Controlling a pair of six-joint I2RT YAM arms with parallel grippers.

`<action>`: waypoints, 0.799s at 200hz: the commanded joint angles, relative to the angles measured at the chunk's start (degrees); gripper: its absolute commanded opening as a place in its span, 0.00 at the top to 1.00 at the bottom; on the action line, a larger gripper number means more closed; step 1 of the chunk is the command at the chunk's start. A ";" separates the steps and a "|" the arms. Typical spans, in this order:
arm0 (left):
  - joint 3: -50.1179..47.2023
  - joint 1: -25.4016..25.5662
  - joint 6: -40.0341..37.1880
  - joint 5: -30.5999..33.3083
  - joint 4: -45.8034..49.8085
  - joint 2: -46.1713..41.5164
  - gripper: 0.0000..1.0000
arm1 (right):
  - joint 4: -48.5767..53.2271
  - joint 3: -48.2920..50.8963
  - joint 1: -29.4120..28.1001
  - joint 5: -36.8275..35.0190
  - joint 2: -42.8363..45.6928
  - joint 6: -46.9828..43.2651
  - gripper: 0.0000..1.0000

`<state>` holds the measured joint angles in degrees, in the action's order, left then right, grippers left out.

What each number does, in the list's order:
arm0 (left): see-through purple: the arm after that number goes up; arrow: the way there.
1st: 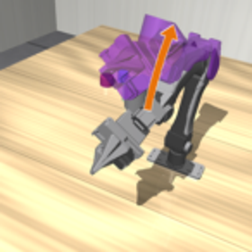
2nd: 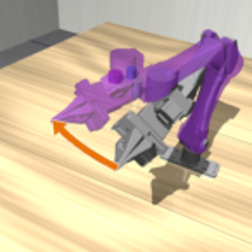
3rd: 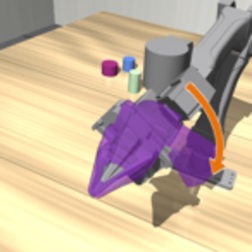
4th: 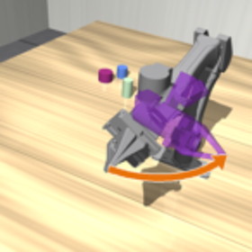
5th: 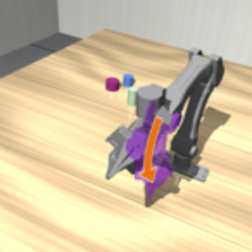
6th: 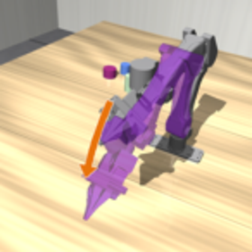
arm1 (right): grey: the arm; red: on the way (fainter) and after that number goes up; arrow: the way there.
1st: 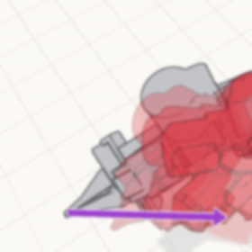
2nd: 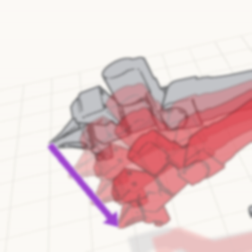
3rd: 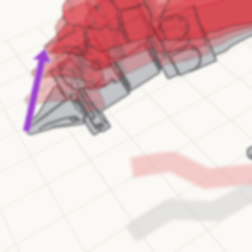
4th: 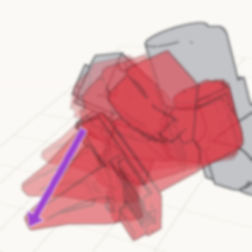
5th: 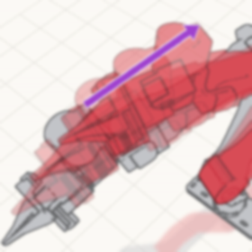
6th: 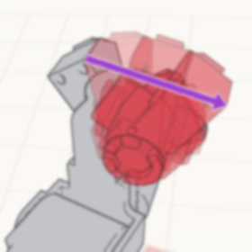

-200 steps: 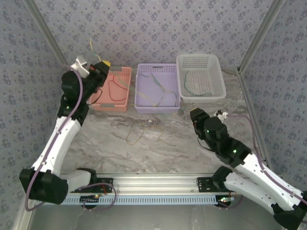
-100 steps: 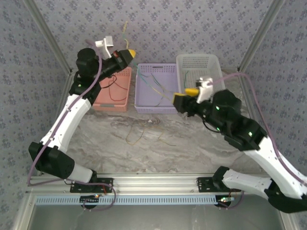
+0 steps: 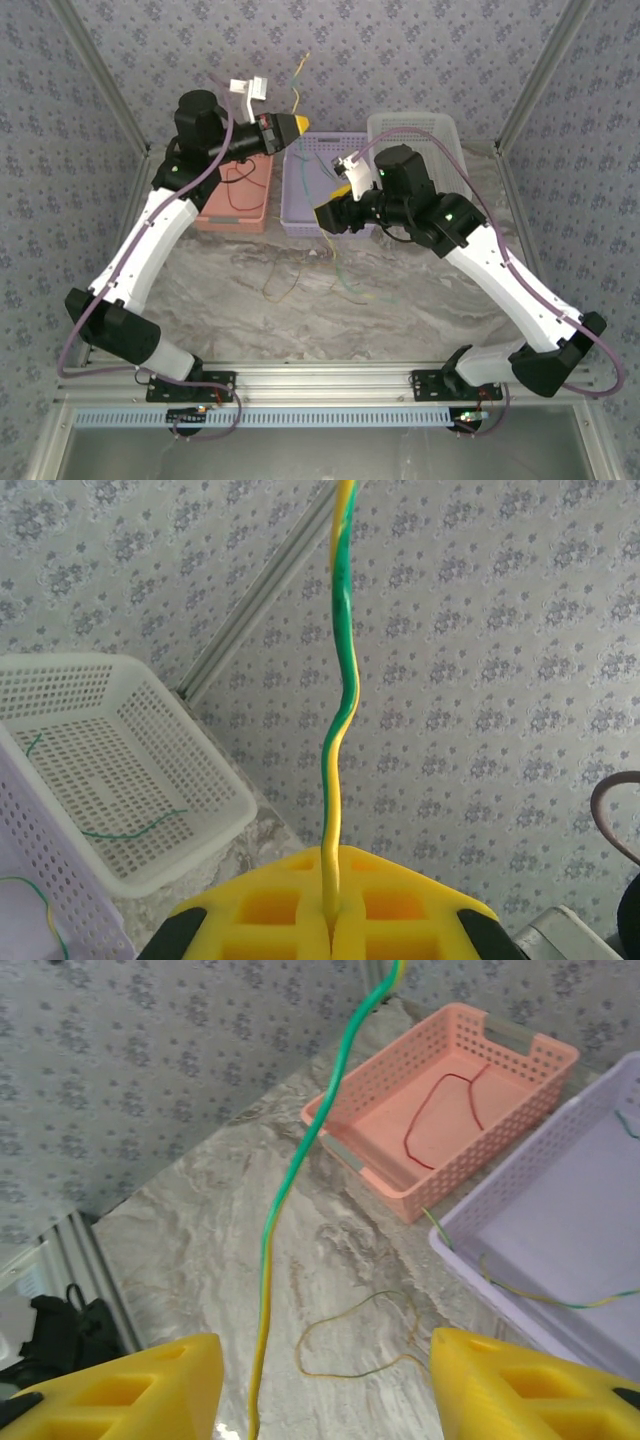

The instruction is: Untangle the cables

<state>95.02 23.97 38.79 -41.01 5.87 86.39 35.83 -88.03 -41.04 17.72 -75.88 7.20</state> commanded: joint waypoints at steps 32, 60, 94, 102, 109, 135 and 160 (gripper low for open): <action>2.61 0.90 -1.62 -1.05 0.44 0.51 1.00 | -3.75 1.37 1.30 6.37 -1.58 1.84 0.49; 3.05 1.08 -1.61 -1.03 0.70 0.80 1.00 | -5.05 2.33 1.23 7.07 -2.26 2.54 0.52; 3.38 1.08 -1.63 -0.76 0.81 0.92 1.00 | -5.20 3.33 1.16 6.64 -2.92 2.99 0.62; 3.50 1.08 -1.69 -0.76 0.81 0.97 1.00 | -5.38 3.62 1.16 6.62 -2.93 3.08 0.63; 3.67 1.06 -1.57 -0.80 0.77 0.98 1.00 | -5.63 3.83 1.22 6.66 -2.91 3.21 0.64; 3.85 1.17 -1.43 -0.65 0.82 1.26 1.00 | -6.02 3.75 0.82 6.01 -3.41 3.61 0.88; 3.90 1.16 -1.35 0.05 1.11 1.20 1.00 | -6.59 3.80 0.67 4.49 -3.27 4.13 1.00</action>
<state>96.90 24.56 38.33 -41.08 7.35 87.55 30.70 -84.53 -40.05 23.38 -78.89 10.59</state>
